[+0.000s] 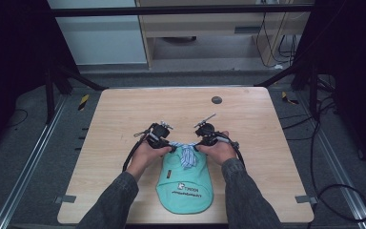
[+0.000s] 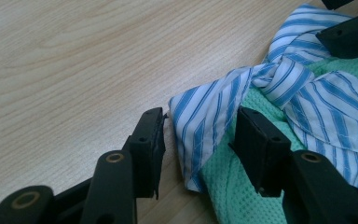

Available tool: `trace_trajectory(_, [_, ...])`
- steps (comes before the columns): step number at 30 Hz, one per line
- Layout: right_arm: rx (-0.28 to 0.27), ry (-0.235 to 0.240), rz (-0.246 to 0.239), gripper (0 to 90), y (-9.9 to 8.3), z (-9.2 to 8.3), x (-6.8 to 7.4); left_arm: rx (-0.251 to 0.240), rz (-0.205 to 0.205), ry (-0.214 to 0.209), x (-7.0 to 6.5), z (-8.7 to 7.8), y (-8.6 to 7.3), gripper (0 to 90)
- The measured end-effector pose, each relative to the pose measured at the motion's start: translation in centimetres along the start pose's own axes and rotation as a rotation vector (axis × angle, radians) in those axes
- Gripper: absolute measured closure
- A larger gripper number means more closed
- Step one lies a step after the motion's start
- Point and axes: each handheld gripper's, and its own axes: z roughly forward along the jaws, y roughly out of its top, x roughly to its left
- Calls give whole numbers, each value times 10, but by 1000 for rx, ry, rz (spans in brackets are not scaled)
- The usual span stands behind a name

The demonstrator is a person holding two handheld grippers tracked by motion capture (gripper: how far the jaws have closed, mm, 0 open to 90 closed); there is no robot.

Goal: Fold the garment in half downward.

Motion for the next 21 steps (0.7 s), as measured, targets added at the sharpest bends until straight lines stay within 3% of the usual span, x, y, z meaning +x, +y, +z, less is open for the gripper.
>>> trace_trajectory(14, [29, -1, 8, 531, 0, 7, 1, 8, -3, -6, -1, 1, -2, 576])
trace_trajectory(19, [34, 4, -5, 583, 0, 8, 2, 14, 7, -9, -2, 1, -2, 645])
trace_trajectory(21, [37, 9, -12, 644, 0, 7, 3, 15, 13, -12, -3, 1, -2, 691])
